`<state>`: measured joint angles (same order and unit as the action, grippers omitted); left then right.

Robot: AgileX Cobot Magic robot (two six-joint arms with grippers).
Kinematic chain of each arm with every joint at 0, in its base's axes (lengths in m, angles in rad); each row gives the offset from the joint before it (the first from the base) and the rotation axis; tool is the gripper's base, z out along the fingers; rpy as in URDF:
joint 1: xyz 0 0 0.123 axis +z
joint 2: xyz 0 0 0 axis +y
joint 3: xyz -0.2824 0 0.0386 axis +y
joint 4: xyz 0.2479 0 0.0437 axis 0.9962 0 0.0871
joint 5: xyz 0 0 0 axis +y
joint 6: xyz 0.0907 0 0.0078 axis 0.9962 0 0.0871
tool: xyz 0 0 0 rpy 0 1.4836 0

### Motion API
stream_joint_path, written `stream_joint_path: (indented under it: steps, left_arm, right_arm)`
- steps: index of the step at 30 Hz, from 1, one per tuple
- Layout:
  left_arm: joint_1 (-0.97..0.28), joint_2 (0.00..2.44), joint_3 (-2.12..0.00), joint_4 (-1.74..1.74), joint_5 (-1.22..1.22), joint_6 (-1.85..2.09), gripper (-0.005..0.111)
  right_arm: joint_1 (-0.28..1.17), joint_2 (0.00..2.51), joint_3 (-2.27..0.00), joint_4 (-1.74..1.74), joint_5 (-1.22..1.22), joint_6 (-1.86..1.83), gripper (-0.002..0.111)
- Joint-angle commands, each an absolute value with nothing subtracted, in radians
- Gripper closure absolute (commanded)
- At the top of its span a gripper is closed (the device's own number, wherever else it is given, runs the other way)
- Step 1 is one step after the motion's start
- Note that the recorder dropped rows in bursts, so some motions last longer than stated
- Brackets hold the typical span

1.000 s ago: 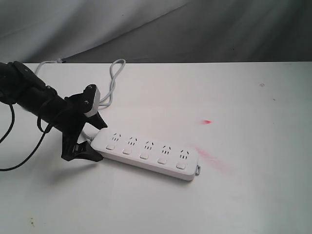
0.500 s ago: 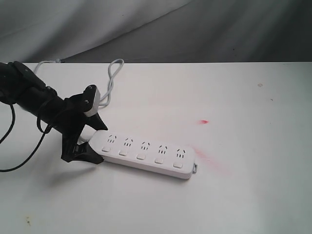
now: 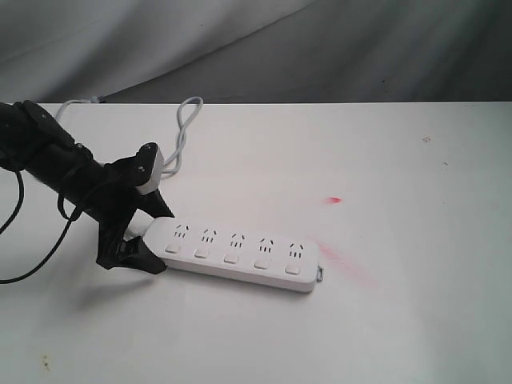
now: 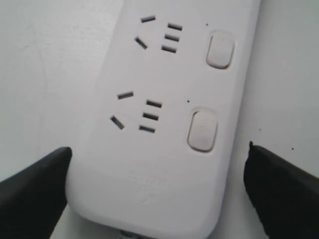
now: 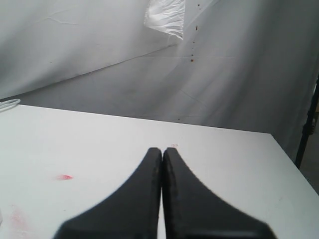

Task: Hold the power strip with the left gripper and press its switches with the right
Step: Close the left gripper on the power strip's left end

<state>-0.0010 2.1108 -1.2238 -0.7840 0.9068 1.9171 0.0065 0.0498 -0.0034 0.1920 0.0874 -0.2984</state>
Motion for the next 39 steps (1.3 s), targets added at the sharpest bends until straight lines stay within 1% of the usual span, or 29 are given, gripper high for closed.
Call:
stream_joint_path:
  steps: [1,3,7,13,24,30,39]
  left_arm:
    - [0.000,2.108,-1.228,-0.770,0.939,1.906,0.029]
    - [0.000,2.108,-1.228,-0.753,0.942,1.906,0.035]
    - [0.000,2.108,-1.226,-0.719,0.949,1.884,0.035]
    - [-0.006,2.108,-1.226,-0.832,0.948,1.886,0.035]
    - [-0.015,2.108,-1.226,-0.830,0.947,1.886,0.035]
    - [-0.015,2.108,-1.226,-0.821,0.957,1.884,0.043]
    - [-0.015,2.108,-1.226,-0.806,0.964,1.884,0.043]
  right_arm:
    - [0.000,0.048,0.000,0.187,0.091,-0.298,0.108]
    - [0.000,0.048,0.000,0.187,0.091,-0.298,0.108]
    - [0.000,0.048,0.000,0.187,0.091,-0.298,0.108]
    - [0.000,0.048,0.000,0.187,0.091,-0.298,0.108]
    - [0.000,0.048,0.000,0.187,0.091,-0.298,0.108]
    - [0.000,0.048,0.000,0.187,0.091,-0.298,0.108]
    - [0.000,0.048,0.000,0.185,0.091,-0.298,0.108]
